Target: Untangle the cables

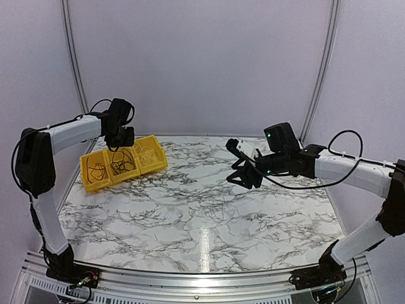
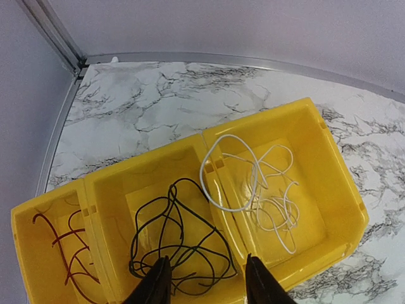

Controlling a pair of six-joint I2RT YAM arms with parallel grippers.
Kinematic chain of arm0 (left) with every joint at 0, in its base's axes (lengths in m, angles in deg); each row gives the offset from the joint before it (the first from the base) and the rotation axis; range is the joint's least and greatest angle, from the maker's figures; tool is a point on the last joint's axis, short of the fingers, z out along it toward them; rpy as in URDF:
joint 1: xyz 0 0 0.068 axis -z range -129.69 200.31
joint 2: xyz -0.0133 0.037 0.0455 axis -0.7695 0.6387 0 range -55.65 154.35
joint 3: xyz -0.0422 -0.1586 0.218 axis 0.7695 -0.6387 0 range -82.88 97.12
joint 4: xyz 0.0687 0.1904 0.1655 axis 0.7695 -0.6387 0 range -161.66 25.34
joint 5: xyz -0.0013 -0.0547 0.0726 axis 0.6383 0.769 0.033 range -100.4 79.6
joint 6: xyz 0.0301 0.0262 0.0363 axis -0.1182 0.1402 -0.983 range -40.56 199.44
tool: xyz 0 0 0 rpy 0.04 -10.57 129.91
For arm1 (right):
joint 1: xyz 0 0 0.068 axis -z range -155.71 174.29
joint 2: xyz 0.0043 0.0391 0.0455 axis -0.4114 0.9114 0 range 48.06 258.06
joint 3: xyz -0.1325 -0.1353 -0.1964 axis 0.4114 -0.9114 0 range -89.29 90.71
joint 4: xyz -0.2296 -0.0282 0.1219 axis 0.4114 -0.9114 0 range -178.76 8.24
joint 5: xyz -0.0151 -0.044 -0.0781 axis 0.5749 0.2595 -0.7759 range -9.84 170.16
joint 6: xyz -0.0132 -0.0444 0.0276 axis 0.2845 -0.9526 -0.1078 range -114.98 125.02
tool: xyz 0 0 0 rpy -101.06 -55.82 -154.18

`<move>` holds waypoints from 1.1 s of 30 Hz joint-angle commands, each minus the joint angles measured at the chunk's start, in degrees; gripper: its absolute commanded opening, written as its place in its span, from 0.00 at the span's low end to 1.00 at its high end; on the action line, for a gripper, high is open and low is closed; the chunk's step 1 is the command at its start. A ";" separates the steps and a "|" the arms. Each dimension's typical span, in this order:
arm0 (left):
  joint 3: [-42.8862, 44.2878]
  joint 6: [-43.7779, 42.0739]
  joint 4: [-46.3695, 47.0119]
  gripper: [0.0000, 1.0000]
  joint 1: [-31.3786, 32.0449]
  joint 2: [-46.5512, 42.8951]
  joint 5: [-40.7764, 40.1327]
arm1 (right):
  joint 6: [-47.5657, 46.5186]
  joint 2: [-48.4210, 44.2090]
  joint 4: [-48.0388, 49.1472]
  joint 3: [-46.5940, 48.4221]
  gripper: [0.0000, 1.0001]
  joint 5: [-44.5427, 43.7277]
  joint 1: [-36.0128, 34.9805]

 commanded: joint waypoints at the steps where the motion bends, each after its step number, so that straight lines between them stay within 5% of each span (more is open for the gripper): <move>1: 3.41 7.01 -1.21 0.43 -4.17 2.89 6.64 | -0.09 -0.63 0.16 0.42 0.56 0.23 0.34; 7: 9.73 11.97 -0.55 0.46 -7.93 10.07 18.58 | -0.13 -1.26 0.11 -0.43 0.56 -0.18 0.38; 22: 14.46 15.92 1.93 0.46 -10.52 17.22 24.73 | -0.41 -0.74 0.37 -1.09 0.56 -0.73 1.01; 33: 15.60 17.05 4.23 0.19 -10.28 17.20 25.36 | -0.36 0.35 0.79 -0.67 0.56 -0.88 1.11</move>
